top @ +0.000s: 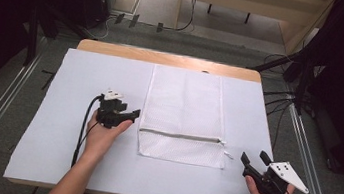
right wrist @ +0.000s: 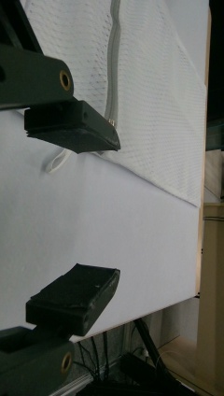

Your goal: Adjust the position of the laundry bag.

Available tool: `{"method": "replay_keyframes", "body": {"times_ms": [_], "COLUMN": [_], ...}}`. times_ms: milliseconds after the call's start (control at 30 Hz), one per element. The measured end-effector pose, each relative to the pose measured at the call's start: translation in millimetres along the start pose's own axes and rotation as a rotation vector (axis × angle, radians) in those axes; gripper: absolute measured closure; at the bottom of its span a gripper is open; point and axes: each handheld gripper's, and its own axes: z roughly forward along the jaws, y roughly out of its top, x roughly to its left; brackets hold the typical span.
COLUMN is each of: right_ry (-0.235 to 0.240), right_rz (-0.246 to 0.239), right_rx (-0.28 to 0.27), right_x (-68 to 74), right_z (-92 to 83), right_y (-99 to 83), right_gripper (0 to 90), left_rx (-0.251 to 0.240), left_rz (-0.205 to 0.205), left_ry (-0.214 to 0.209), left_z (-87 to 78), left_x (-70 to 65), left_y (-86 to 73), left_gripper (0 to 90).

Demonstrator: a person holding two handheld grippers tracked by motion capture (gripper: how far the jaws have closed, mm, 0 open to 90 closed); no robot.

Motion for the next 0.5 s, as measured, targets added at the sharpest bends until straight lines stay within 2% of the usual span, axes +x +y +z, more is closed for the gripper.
{"method": "replay_keyframes", "body": {"times_ms": [133,233,300,400,500], "right_ry": [0.006,0.009,0.015,0.021,0.018], "right_rz": [0.005,0.001,0.005,0.005,0.002], "right_rx": [0.0,0.001,0.005,0.01,0.009], "right_x": [-1.3,-2.4,-2.0,-1.7,-2.6], "right_z": [0.2,0.8,0.5,-0.4,-1.2], "right_y": [-1.0,-1.1,-1.9,-3.2,-3.7], "right_gripper": [33.9,34.0,34.0,34.0,34.0], "left_rx": [0.053,0.08,0.093,0.093,0.112], "left_rz": [-0.035,-0.032,-0.052,-0.045,0.007], "left_ry": [0.013,0.024,0.007,0.035,0.093], "left_z": [23.2,30.6,34.6,36.7,37.0], "left_x": [-5.7,-8.2,-8.2,-12.0,-21.2], "left_y": [2.4,1.7,0.9,0.4,-0.2], "left_gripper": [50.5,54.7,57.4,60.7,63.9]}}
